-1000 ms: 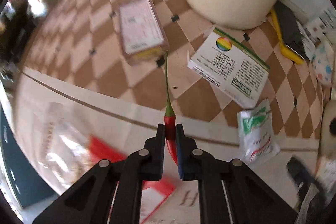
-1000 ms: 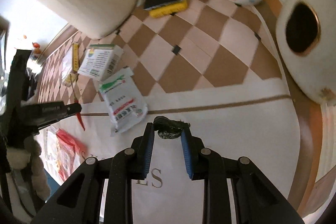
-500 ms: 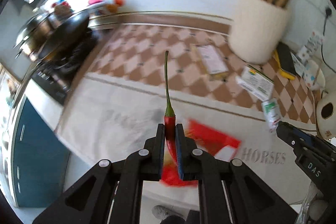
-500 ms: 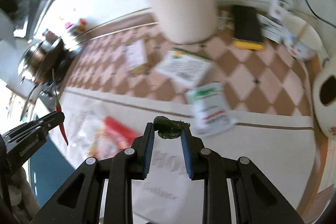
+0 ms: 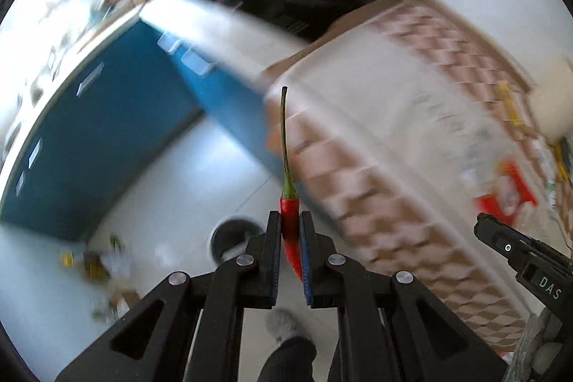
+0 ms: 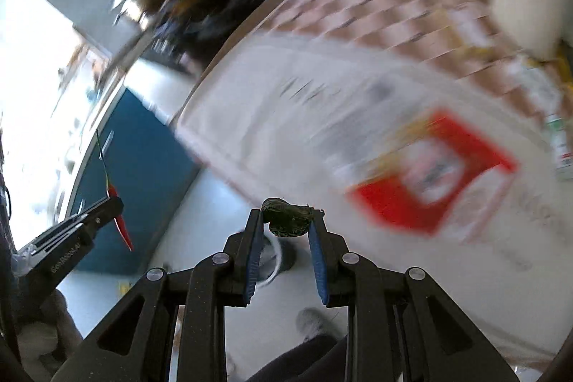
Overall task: Collect trash
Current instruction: 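Carry the chili and green scrap down over the floor bin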
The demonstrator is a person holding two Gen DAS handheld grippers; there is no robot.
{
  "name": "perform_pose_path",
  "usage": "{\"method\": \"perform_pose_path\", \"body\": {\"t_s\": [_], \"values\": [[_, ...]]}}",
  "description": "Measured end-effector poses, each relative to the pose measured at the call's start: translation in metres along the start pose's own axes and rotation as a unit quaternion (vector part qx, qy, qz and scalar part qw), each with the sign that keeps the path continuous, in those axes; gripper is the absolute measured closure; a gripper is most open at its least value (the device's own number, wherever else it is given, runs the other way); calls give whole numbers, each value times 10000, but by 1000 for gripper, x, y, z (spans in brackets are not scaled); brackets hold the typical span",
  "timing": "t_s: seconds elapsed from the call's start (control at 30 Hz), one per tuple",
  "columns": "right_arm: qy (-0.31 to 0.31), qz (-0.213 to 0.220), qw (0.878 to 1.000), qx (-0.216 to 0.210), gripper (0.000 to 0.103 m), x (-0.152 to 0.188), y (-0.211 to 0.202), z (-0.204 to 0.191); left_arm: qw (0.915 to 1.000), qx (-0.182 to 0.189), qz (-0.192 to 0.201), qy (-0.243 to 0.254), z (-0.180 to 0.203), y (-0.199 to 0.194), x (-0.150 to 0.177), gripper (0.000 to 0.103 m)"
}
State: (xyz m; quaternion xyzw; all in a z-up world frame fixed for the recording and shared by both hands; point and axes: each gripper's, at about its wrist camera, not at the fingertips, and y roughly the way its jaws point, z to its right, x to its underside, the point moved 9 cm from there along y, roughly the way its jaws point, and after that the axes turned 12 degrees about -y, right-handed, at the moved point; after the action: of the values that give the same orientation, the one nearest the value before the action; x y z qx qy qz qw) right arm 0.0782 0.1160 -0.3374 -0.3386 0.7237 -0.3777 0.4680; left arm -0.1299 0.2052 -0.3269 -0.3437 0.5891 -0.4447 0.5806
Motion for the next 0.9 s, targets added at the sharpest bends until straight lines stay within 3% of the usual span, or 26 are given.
{"method": "perform_pose_path", "body": {"t_s": [0.2,0.33,0.5,0.6,0.73,0.8,0.83,0.87,0.9], "values": [[-583,-686,9956,-256,76,37,107,-100,9925,-147,-893,-821,-113,99,30,96],[-811,-1214,9883,-453,76,69,200,-140,9781,0,-1517,-1426,-166,190,55,96],[-953,-1772,9771,-694,76,114,338,-163,9553,273,-2088,-2073,-206,312,92,96],[-1123,-1995,9700,-814,76,139,415,-171,9486,265,-2300,-2157,-217,368,111,95],[-1418,-2348,9573,-911,75,172,496,-181,9431,285,-2445,-2233,-226,411,126,91],[-1456,-2462,9541,-888,74,183,524,-177,9450,184,-2377,-2242,-235,419,130,73],[-1476,-2594,9500,-917,72,191,537,-178,9453,151,-2342,-2267,-237,420,130,48],[-1478,-2666,9479,-927,61,194,544,-177,9457,87,-2297,-2299,-242,418,130,28],[-1459,-2701,9473,-917,51,197,550,-176,9464,-4,-2234,-2333,-247,416,130,25]]}}
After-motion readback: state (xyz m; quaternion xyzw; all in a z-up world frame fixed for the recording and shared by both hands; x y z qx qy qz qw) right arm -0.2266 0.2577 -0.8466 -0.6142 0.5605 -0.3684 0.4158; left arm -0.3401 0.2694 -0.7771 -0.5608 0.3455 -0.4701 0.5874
